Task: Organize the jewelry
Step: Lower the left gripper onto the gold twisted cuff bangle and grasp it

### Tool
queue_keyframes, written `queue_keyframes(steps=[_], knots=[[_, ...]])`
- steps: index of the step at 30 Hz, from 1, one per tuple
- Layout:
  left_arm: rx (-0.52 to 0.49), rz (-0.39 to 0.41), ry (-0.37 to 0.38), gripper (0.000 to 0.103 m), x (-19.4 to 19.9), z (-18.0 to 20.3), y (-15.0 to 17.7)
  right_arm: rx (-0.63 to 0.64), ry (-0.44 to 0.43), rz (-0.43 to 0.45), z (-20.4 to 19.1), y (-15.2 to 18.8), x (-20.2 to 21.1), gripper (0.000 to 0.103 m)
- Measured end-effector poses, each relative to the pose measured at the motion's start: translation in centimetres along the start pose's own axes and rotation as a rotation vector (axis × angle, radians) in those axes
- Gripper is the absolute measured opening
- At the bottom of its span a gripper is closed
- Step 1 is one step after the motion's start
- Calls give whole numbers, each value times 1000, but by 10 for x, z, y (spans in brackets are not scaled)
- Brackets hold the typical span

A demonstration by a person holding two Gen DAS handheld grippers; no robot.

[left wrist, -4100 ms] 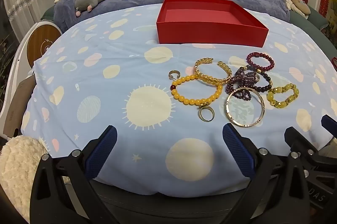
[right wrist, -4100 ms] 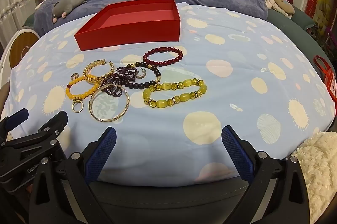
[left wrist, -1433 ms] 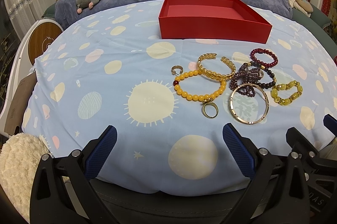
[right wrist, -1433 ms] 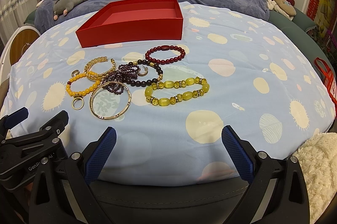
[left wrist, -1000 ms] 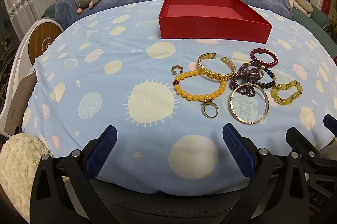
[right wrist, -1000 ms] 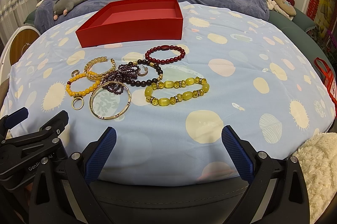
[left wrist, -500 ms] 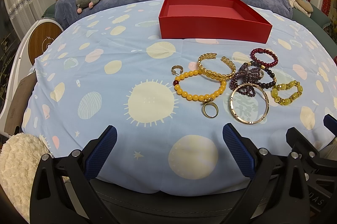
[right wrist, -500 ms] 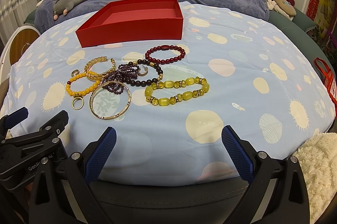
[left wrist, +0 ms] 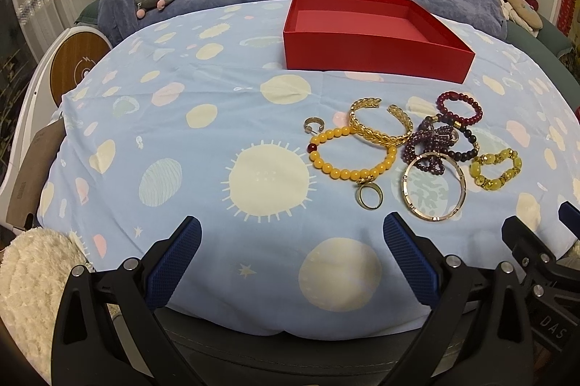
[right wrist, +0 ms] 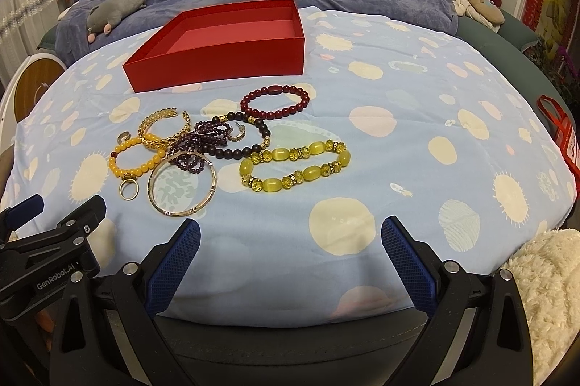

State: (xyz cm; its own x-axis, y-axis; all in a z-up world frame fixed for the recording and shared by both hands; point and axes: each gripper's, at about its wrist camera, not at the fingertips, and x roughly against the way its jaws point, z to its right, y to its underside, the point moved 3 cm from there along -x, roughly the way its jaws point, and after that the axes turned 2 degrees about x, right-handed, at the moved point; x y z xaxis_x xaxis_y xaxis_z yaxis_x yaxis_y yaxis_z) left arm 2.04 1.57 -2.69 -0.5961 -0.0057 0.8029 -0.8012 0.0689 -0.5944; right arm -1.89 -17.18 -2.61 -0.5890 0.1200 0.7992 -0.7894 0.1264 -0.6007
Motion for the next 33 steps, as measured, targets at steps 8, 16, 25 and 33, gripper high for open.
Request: queue_keyframes(steps=[8, 16, 25, 33], knots=[[37, -23, 28, 96, -5, -11, -9, -10, -42, -18, 4, -8, -2, 96], [93, -29, 14, 96, -13, -23, -23, -73, 2, -61, 24, -13, -16, 96], [36, -25, 72, 96, -24, 7, -48, -102, 34, -87, 38, -17, -23, 96], [-31, -24, 91, 96, -45, 43, -69, -106, 43, -127, 45, -23, -29, 96]])
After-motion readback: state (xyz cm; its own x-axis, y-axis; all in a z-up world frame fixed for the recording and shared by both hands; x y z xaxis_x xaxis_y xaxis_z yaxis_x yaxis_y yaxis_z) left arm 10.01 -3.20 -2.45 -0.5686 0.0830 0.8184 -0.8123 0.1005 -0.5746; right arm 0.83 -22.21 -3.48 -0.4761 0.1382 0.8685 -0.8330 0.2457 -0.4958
